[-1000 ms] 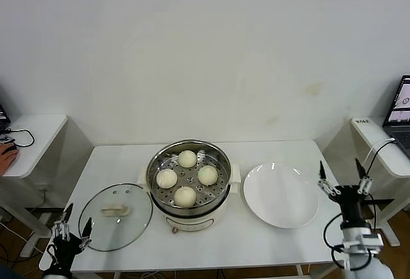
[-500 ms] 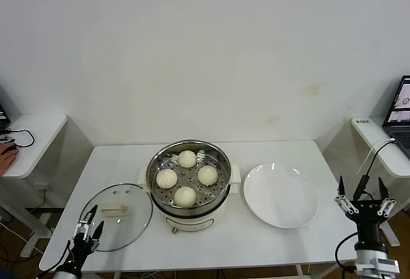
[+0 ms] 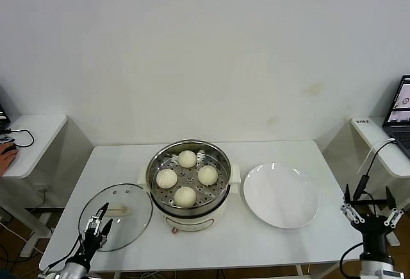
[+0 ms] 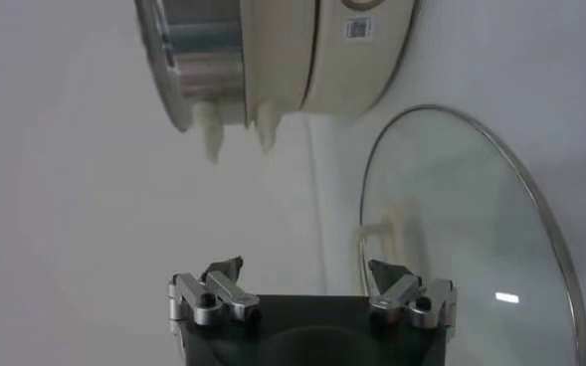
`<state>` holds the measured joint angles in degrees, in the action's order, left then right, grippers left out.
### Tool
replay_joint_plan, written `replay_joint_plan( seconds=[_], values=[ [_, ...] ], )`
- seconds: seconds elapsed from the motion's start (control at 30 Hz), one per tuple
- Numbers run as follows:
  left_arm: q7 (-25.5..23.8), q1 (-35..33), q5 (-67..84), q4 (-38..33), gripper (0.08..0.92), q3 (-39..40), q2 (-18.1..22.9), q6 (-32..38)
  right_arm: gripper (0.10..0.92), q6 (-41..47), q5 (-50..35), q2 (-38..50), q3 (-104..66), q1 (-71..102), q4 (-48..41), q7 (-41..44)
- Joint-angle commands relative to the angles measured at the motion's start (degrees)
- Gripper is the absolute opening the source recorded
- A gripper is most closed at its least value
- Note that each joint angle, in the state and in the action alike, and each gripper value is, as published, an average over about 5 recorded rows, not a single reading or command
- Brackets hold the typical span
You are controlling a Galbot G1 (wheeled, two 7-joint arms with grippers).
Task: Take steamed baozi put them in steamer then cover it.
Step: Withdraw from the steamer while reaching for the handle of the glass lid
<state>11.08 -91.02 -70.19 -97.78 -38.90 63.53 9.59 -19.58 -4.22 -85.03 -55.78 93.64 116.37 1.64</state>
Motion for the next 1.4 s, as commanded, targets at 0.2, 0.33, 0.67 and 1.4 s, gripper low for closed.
replay_joint_plan(
  seconds=[0.2, 0.33, 0.67, 1.4],
  values=[
    [-1.29, 7.67, 2.15, 7.91, 0.823, 1.88, -1.68, 0.27, 0.823, 0.15, 0.13, -1.17, -0.01, 0.91, 0.66, -0.02],
    [-1.49, 9.66, 2.54, 9.2, 0.823, 2.35, -1.63, 0.34, 0.823, 0.23, 0.24, -1.31, 0.14, 1.04, 0.85, 0.03],
    [-2.55, 12.9, 3.72, 10.29, 0.823, 3.2, -2.31, 0.08, 0.823, -0.15, 0.76, -1.97, 0.46, 1.89, 1.33, 0.08],
    [-2.06, 18.11, 4.84, 16.93, 0.755, 5.4, -0.81, 0.83, 0.823, -0.15, 0.93, -2.1, 0.33, 2.25, 1.93, 0.16]
  ],
)
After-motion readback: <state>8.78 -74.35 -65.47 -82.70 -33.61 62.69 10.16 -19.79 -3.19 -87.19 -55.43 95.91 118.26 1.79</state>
